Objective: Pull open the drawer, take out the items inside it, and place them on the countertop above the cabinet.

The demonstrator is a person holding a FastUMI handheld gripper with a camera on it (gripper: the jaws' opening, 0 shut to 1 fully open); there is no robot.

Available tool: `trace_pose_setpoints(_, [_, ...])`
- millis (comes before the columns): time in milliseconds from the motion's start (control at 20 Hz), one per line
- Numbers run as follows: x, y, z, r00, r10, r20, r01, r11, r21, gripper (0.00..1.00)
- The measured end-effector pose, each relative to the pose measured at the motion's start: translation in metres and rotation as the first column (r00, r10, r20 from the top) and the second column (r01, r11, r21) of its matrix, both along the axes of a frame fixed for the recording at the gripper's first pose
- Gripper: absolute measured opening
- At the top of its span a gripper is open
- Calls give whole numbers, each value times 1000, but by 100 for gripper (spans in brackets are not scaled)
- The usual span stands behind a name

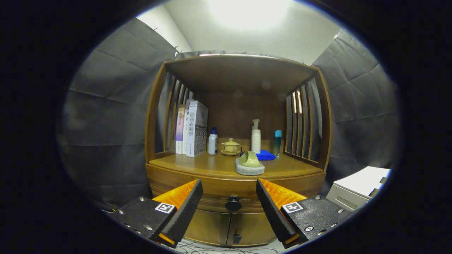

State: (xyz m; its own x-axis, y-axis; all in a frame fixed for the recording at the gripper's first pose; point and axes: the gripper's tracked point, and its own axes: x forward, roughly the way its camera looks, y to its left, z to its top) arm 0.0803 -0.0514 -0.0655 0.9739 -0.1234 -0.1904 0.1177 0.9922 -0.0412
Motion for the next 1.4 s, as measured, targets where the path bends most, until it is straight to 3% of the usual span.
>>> trace_pose_setpoints(600, [-61,13,49,1000,6,22,-6,1000,26,95])
trace_pose_setpoints(1400, [-70,15,51,999,26,30,-27,999,25,95])
